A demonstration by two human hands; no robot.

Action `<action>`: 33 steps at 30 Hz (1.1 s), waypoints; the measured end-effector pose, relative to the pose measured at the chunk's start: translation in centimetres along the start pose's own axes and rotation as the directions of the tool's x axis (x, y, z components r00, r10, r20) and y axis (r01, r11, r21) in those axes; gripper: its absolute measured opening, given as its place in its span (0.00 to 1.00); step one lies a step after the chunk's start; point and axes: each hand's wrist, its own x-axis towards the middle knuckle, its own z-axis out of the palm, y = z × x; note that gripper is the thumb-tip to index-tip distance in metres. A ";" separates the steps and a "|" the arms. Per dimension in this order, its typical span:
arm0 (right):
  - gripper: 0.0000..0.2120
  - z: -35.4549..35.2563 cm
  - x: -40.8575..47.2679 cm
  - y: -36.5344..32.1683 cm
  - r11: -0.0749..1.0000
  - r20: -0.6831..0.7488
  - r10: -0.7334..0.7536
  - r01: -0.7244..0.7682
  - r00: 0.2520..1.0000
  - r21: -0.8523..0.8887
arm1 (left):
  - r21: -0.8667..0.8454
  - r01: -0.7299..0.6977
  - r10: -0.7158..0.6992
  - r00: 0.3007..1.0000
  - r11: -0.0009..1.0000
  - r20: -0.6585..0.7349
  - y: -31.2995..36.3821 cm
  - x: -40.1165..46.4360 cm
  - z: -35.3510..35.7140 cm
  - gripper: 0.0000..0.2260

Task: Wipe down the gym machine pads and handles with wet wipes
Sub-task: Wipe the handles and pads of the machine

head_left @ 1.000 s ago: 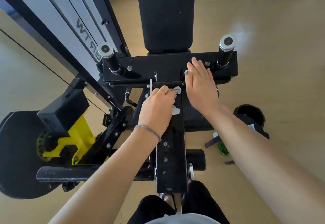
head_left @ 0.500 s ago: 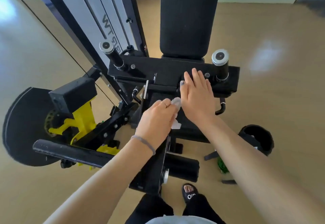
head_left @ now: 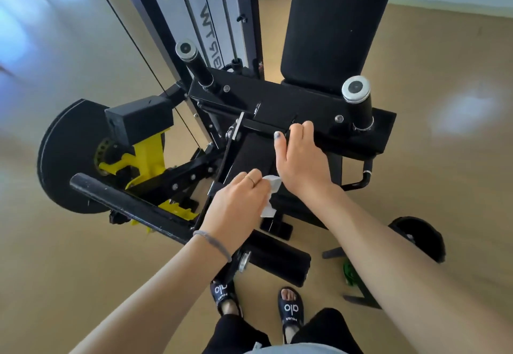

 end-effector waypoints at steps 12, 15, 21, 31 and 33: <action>0.28 0.8 0.2 0.5 0.999 -0.086 -0.032 0.034 0.996 0.018 | 0.000 -0.074 0.074 0.996 0.997 -0.039 0.7 -2.5 0.4 0.08; 0.40 0.6 0.1 0.5 0.999 -0.057 -0.015 0.013 0.998 -0.045 | 0.048 0.011 -0.008 0.998 0.999 -0.063 1.0 0.6 1.1 0.08; 0.26 0.4 0.1 0.6 1.000 -0.071 -0.019 0.018 0.997 -0.023 | 0.096 0.046 -0.041 0.998 0.994 -0.048 1.8 -3.0 1.9 0.08; 0.19 1.7 0.2 0.5 0.998 -0.177 -0.063 0.060 0.982 -0.025 | -0.278 0.295 -0.365 0.898 0.914 -0.247 2.0 -7.3 0.4 0.07; 0.19 1.6 0.1 0.6 0.998 -0.180 -0.055 0.051 0.982 -0.028 | -0.295 0.292 -0.371 0.891 0.910 -0.261 1.9 -6.4 0.5 0.08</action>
